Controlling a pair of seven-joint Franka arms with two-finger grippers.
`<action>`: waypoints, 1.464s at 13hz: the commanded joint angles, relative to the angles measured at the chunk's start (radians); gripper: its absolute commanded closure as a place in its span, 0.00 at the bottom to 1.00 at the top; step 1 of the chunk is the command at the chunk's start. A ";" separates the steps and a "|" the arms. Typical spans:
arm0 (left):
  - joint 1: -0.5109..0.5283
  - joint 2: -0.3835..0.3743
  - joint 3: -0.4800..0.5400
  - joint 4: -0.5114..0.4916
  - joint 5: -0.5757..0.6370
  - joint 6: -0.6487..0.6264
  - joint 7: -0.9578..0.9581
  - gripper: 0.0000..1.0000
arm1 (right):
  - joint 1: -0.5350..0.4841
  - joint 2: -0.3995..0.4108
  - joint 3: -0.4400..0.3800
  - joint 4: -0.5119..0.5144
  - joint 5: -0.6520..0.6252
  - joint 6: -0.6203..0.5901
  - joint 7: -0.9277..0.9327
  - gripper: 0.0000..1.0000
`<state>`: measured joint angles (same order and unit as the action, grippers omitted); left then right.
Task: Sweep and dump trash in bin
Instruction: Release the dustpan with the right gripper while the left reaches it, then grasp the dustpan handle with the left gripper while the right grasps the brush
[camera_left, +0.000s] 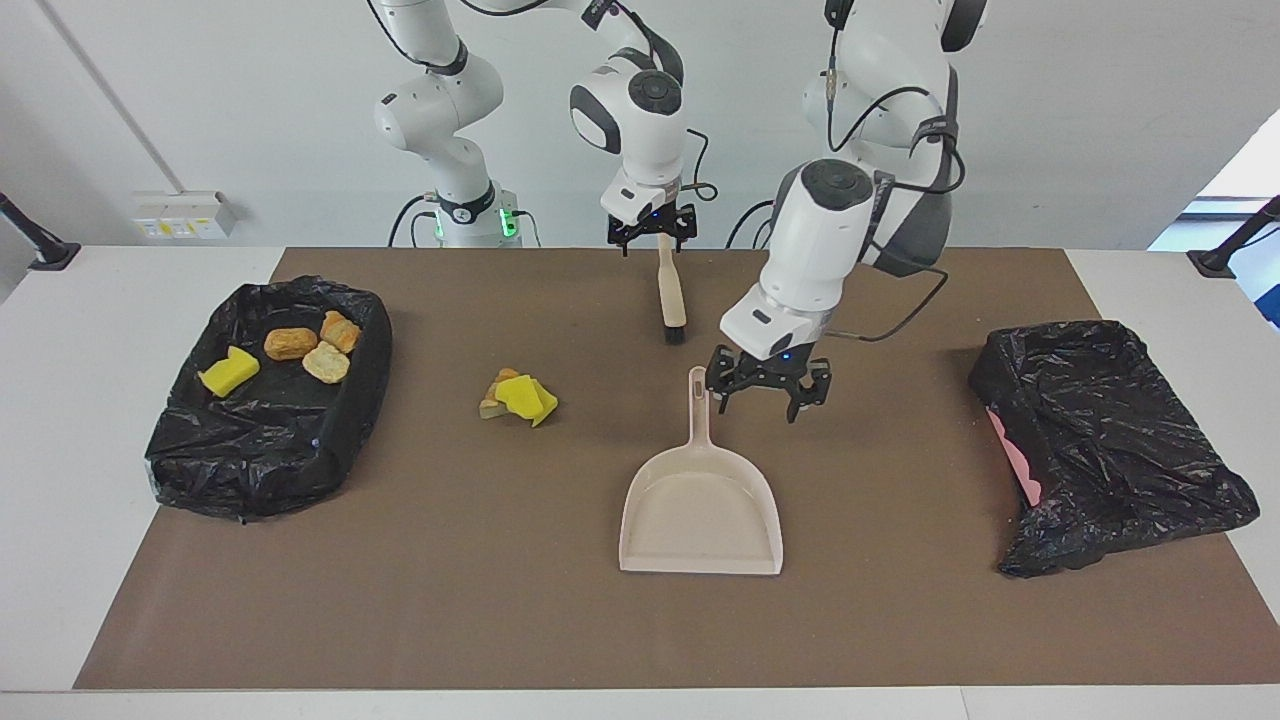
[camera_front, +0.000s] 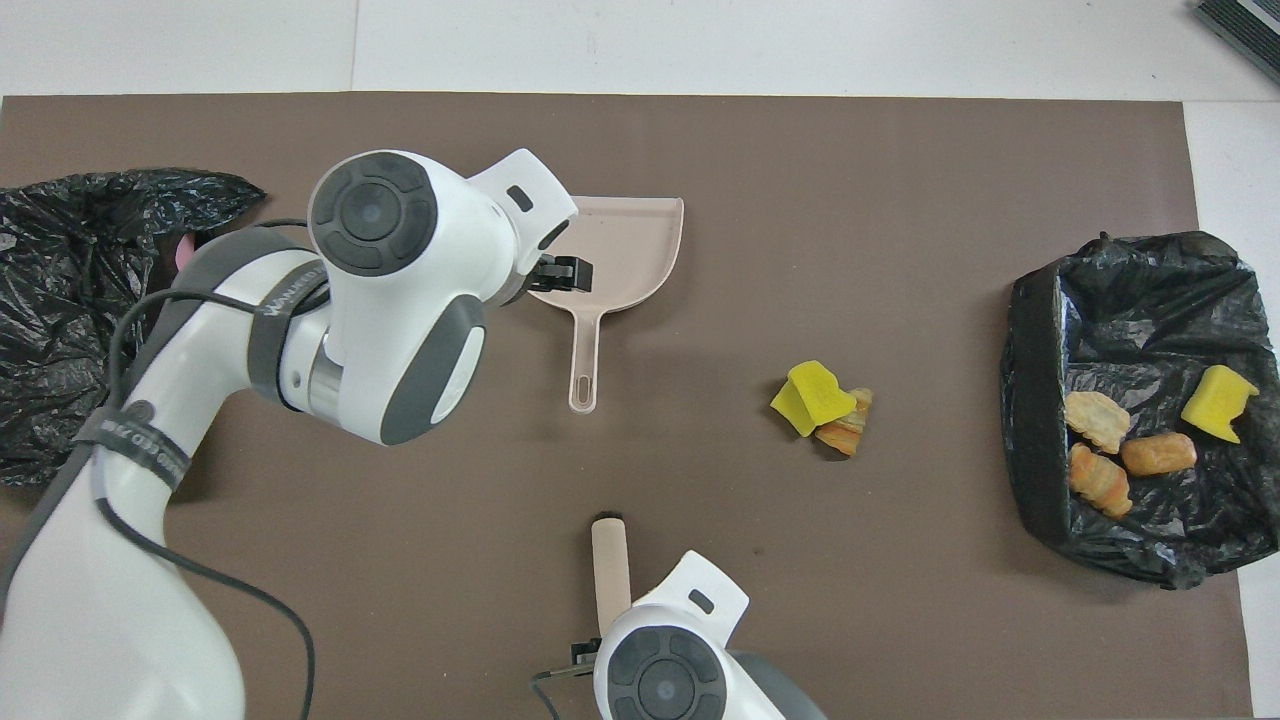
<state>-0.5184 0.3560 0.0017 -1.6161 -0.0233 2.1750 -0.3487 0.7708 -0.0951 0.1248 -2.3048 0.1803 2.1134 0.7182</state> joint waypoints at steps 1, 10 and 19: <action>-0.044 0.015 0.017 -0.046 0.006 0.049 -0.047 0.00 | 0.062 -0.031 -0.002 -0.090 0.053 0.116 0.056 0.00; -0.101 0.006 0.017 -0.176 0.002 0.121 -0.088 0.00 | 0.165 -0.037 -0.002 -0.168 0.054 0.169 0.107 0.00; -0.103 -0.003 0.017 -0.200 0.002 0.112 -0.088 0.42 | 0.121 -0.025 -0.007 -0.096 0.036 0.122 0.080 1.00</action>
<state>-0.6040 0.3912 0.0028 -1.7642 -0.0234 2.2803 -0.4267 0.9219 -0.1016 0.1184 -2.4255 0.2146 2.2575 0.8010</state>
